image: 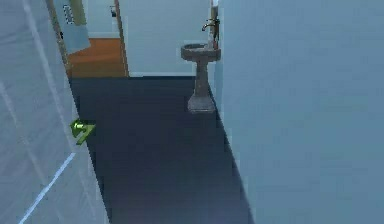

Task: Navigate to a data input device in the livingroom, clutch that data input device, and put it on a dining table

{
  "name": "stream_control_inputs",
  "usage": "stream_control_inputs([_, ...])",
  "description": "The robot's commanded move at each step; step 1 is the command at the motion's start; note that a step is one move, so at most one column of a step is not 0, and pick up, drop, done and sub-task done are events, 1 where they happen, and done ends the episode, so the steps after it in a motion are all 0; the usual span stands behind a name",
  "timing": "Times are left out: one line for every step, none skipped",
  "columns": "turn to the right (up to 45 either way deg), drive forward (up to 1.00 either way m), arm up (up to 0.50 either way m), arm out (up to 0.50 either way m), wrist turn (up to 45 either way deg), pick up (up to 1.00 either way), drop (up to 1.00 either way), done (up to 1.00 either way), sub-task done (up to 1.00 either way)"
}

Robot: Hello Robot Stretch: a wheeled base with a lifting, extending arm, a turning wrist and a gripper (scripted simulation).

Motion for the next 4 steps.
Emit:
stream_control_inputs([0.0,1.00,0.00,0.00,0.0,0.00,0.00,0.00,0.00])
stream_control_inputs([0.0,0.20,0.00,0.00,0.0,0.00,0.00,0.00,0.00])
stream_control_inputs([-30.0,0.00,0.00,0.00,0.0,0.00,0.00,0.00,0.00])
stream_control_inputs([0.0,1.00,0.00,0.00,0.0,0.00,0.00,0.00,0.00])
